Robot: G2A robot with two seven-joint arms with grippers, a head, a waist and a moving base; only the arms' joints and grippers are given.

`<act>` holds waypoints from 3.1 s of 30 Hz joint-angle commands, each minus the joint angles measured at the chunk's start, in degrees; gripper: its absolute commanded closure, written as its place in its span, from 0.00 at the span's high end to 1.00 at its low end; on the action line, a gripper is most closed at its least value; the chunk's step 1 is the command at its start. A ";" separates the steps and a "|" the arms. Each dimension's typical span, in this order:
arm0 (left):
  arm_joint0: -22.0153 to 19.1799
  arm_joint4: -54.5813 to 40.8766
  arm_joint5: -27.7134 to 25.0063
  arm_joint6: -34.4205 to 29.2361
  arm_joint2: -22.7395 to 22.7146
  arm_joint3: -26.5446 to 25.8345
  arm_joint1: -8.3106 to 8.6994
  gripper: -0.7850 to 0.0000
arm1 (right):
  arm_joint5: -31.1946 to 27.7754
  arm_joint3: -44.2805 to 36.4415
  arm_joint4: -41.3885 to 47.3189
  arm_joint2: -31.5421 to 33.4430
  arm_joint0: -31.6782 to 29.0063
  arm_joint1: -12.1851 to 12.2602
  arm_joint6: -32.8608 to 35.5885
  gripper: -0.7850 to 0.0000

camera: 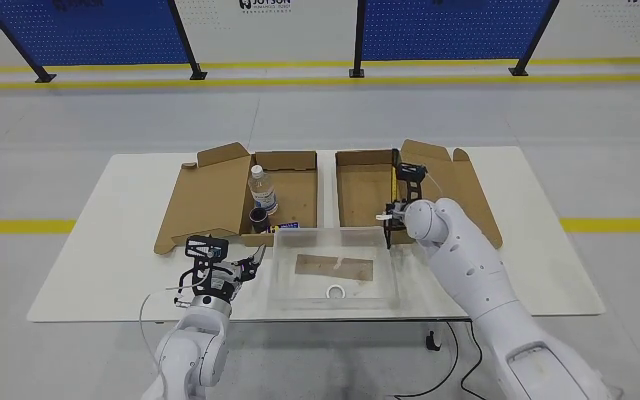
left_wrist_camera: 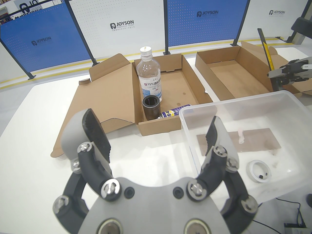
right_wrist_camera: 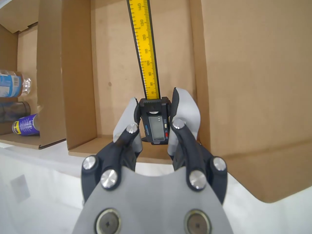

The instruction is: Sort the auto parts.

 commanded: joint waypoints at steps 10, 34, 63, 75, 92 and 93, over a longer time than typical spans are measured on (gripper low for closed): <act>0.00 0.00 0.00 0.00 0.00 0.00 0.00 1.00 | 0.00 3.87 -0.46 -0.20 1.09 -0.62 0.63 0.14; 0.00 0.00 0.00 0.00 0.00 0.00 0.00 1.00 | -1.24 -11.64 -10.41 1.09 -2.42 0.63 4.14 0.28; 0.00 0.00 0.00 0.00 0.00 0.00 0.00 1.00 | -25.70 -28.41 -13.77 -10.18 -6.32 0.39 31.19 0.41; -0.28 -1.15 0.30 1.76 -1.79 -0.76 0.18 1.00 | -28.17 -17.56 -8.13 -15.88 -2.35 -2.54 30.46 0.42; 0.14 -4.80 -3.54 -4.94 -10.55 -6.01 1.22 1.00 | -29.55 -10.81 -4.29 -17.91 -1.55 -4.41 27.91 0.42; 0.09 -4.76 -3.58 -4.88 -10.77 -5.96 1.26 1.00 | -29.66 -11.16 -4.37 -17.68 -1.73 -4.29 28.04 0.42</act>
